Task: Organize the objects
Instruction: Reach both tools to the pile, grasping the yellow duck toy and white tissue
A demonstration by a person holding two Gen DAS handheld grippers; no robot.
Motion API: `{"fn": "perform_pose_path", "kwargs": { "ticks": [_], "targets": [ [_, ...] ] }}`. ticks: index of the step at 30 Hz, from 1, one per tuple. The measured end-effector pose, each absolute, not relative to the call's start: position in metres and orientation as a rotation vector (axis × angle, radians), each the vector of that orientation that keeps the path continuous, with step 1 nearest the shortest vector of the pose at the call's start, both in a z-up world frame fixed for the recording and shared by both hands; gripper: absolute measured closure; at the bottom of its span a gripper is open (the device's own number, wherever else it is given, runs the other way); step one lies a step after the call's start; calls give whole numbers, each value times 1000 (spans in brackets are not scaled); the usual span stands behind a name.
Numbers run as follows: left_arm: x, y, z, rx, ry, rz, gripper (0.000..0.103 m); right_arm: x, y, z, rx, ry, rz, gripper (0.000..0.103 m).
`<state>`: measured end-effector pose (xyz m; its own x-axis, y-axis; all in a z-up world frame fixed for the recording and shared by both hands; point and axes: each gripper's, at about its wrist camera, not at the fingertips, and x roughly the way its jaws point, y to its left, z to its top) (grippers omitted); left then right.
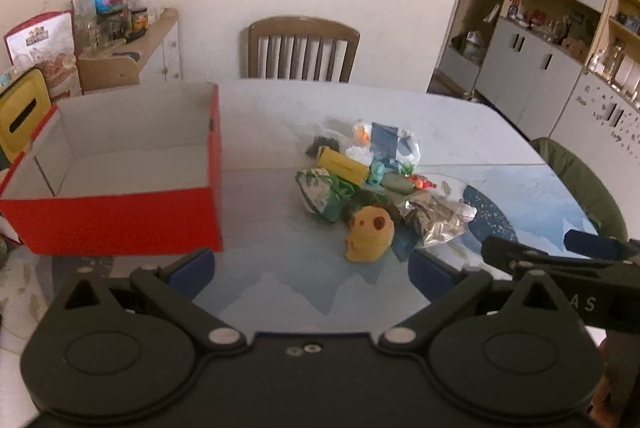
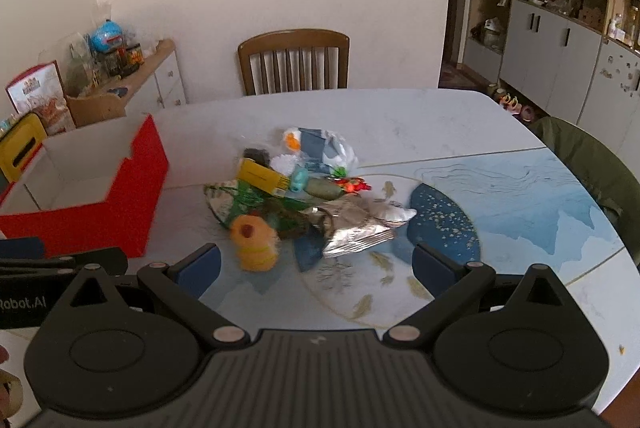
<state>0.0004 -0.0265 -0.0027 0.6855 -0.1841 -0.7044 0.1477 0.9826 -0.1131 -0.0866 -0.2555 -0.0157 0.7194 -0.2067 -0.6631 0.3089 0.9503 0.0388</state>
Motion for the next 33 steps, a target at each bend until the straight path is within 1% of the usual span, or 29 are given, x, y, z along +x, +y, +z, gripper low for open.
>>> {"fn": "perform_pose_path", "kwargs": {
  "ticks": [4,8,9,12,13,15,19,20,23,26,33],
  "targets": [
    [13,-46,-12,-53,816,-184,0,-74,-288,-28,176,740,-212,1],
    [28,-68,-24,-21,832,-175,5,-60,-316,-38,141,743,-157,1],
    [33,-73,-27,-25,833,-185,6,-56,-320,-41,118,742,-138,3],
    [46,-84,-40,-47,838,-197,7,-41,-337,-53,55,736,-90,4],
    [49,-88,-44,-52,842,-194,8,-36,-344,-57,53,745,-81,6],
    [55,-95,-53,-44,845,-173,11,-25,-357,-67,48,760,-76,14],
    [66,-106,-67,-2,838,-140,12,-2,-382,-89,50,810,-86,21],
    [68,-108,-70,9,836,-129,13,4,-386,-93,56,825,-88,27],
    [76,-113,-79,20,849,-107,16,20,-398,-108,84,863,-95,33],
    [82,-118,-86,33,854,-100,20,32,-403,-118,95,886,-85,35],
    [91,-122,-100,45,877,-100,36,45,-408,-130,155,925,-54,40]
  ]
}}
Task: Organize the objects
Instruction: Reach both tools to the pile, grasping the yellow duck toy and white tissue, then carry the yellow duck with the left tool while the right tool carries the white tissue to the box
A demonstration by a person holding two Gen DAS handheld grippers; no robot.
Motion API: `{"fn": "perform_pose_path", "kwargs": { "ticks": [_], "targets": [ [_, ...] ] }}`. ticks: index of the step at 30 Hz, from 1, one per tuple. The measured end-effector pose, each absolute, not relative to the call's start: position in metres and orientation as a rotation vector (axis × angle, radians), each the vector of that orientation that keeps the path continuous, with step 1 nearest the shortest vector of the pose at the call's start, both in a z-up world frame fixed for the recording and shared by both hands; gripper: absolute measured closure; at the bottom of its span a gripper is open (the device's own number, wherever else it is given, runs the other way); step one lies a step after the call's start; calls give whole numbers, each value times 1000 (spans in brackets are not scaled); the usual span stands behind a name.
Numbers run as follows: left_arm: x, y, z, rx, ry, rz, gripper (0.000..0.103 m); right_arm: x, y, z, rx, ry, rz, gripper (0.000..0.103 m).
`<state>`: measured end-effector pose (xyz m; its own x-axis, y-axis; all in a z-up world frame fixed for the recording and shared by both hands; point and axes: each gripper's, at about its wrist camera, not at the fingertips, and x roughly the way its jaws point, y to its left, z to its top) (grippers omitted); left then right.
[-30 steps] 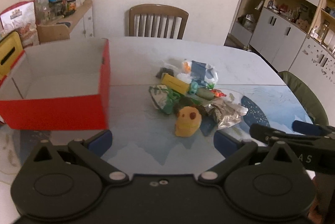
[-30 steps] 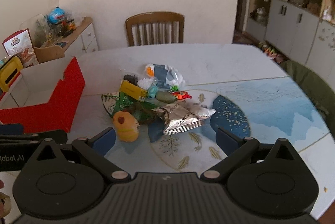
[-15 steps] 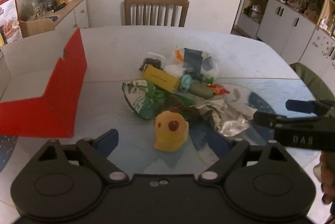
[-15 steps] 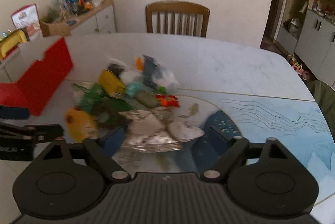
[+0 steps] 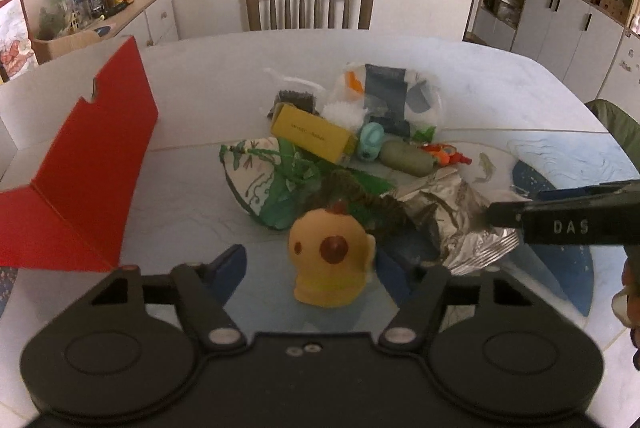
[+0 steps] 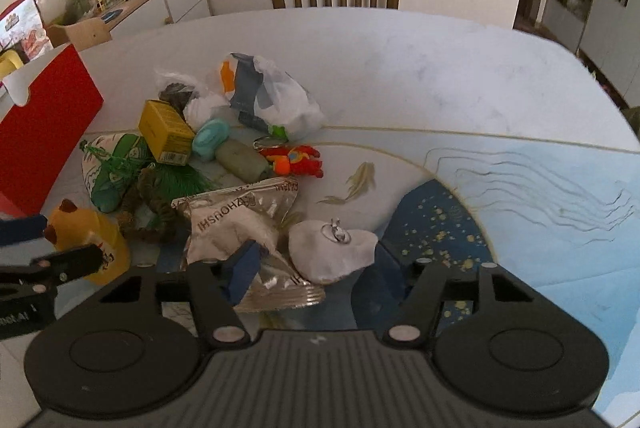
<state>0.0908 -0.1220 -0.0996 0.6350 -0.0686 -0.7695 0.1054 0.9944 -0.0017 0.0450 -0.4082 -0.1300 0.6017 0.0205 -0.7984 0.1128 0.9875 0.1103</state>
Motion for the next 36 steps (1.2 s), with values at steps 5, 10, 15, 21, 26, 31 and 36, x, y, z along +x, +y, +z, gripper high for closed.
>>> {"fn": "perform_pose_path", "kwargs": {
  "ticks": [5,10,15,21,26,31,36],
  "targets": [
    [90,-124,-101,31,876,-127,47,47,-419,-128,246,930,-49,45],
    [91,-127,-100,30,875,-143,55,46,-421,-131,224,938,-61,45],
    [92,-129,-101,45,876,-159,57,47,-425,-135,247,943,-62,59],
    [93,-129,-101,51,878,-180,59,43,-430,-133,282,938,-69,69],
    [93,-125,-99,45,888,-169,60,39,-428,-127,263,919,-63,71],
    [89,-115,-85,23,888,-164,61,31,-418,-106,244,882,-38,71],
    [81,-99,-62,-9,887,-157,61,21,-394,-79,210,847,15,71]
  ]
}}
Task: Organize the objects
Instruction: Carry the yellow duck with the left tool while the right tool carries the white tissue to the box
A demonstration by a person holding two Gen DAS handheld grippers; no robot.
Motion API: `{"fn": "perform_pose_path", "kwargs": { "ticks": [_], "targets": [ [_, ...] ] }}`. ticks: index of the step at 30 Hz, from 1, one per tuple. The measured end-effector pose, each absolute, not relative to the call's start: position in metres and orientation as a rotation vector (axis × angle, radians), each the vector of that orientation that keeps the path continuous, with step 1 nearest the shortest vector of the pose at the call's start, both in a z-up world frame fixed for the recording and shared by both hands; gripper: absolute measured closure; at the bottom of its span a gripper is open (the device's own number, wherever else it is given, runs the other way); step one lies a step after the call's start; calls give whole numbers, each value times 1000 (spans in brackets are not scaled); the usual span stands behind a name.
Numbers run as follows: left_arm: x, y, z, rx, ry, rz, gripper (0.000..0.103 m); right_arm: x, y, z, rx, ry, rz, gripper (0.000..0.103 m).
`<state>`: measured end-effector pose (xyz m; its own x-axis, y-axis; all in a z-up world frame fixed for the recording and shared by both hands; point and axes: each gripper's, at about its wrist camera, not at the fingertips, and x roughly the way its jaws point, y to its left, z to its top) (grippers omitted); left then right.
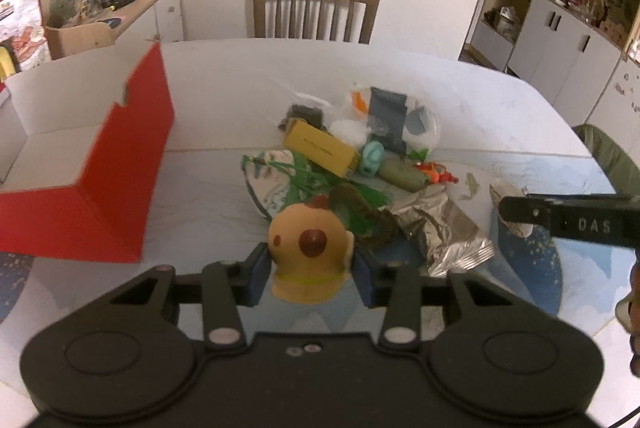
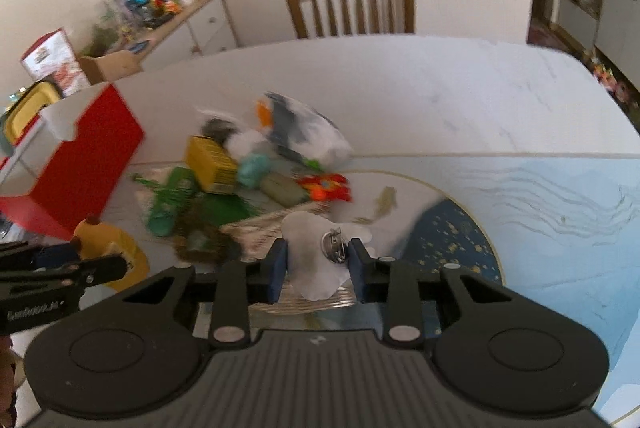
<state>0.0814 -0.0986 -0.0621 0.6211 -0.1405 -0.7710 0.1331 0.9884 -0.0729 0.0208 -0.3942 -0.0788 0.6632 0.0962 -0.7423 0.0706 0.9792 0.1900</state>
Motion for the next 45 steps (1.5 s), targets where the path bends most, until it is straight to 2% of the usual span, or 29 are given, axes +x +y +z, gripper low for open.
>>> {"fn": "perform_pose_path", "kwargs": {
  "ticks": [11,26,36,45],
  "targets": [
    [76,-44,-12,-26,866,-172,60,19,-317,-28,158,793,82,71],
    [110,86,20,-14,844,-192,60,69,-163,4,100,746,154,71],
    [161,149,8,35,885,-147,60,131,-84,-10,36,802,185,71],
    [209,176,-22,56,990,-110,60,191,-54,-38,-26,868,209,71]
  ]
}}
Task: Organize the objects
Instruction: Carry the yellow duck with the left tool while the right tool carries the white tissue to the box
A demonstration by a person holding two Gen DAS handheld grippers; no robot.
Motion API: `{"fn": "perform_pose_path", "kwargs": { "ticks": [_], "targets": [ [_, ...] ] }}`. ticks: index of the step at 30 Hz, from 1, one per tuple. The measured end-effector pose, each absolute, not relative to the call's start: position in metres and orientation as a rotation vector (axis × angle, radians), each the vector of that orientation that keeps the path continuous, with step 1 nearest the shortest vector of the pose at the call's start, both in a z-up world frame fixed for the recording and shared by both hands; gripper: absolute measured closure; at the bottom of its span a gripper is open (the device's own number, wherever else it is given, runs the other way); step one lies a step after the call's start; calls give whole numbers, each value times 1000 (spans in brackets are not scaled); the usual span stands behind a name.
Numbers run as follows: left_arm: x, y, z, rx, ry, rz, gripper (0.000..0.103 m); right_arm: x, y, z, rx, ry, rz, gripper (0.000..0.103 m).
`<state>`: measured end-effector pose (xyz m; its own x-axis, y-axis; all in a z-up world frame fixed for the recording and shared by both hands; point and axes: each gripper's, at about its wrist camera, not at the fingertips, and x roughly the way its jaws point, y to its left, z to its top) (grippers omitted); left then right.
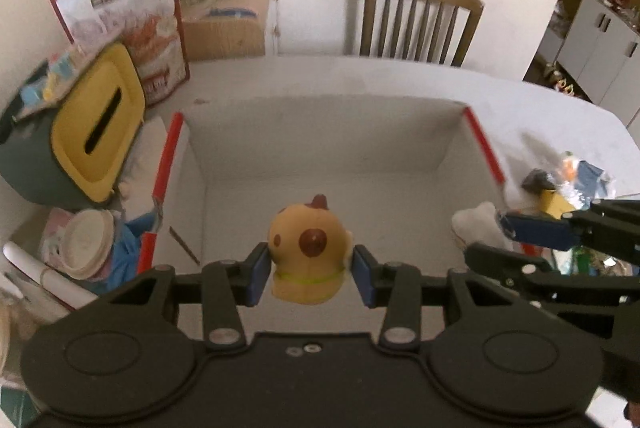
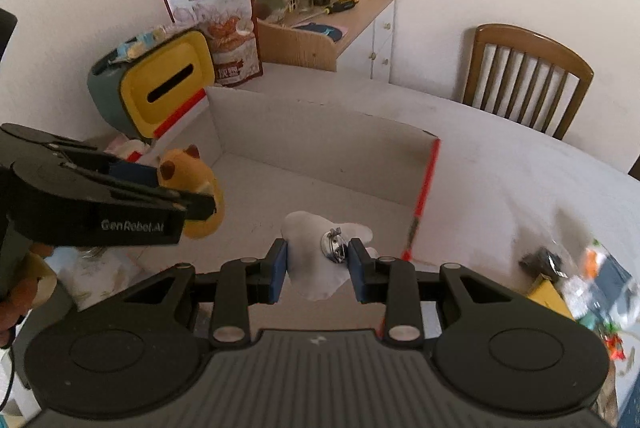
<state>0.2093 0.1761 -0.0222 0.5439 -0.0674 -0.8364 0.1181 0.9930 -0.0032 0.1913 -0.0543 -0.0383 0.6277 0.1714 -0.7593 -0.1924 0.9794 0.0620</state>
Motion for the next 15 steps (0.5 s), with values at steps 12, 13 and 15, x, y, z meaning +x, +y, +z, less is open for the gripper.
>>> {"fn": "perform_pose_path", "kwargs": {
  "ticks": [12,13,15],
  "targets": [
    [263,177,-71,111,1145,-113,60,238,-32,-88,-63,1036,226,71],
    [266,177,-75,111,1160,-115,60,239,-31,-92,-66,1047,220,71],
    [270,178,-80,113,1180,-124,60,241,-28,-96,-70,1069,222,71]
  ]
}}
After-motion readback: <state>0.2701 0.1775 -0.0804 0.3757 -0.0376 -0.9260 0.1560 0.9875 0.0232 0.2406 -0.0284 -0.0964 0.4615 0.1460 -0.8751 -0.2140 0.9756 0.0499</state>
